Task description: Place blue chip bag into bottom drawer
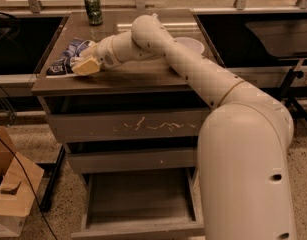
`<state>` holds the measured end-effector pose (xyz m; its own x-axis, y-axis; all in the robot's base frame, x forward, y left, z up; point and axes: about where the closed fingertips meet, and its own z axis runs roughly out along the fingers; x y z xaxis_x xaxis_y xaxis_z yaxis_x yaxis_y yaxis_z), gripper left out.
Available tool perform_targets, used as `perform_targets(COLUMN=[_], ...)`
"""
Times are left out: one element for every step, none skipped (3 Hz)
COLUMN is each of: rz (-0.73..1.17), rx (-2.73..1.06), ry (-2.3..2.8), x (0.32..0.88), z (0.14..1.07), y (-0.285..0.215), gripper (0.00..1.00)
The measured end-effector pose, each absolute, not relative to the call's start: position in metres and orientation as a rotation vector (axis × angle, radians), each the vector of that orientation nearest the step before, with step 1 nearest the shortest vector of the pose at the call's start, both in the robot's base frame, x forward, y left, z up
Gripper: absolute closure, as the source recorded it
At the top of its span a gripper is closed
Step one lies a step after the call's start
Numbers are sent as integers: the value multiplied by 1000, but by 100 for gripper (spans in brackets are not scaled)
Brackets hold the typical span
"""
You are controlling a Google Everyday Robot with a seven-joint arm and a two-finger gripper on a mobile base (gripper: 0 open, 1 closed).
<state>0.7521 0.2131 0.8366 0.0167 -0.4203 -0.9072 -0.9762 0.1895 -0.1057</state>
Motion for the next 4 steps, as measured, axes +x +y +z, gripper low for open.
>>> perform_targets(rz=[772,767,753,753], rx=[-1394,-1401,-1421,-1422], ry=[1550,1543,1524,1523], x=[750,748,743,743], z=[837,841,850,850], y=[220,221,225,225], gripper=[73,100,100,100])
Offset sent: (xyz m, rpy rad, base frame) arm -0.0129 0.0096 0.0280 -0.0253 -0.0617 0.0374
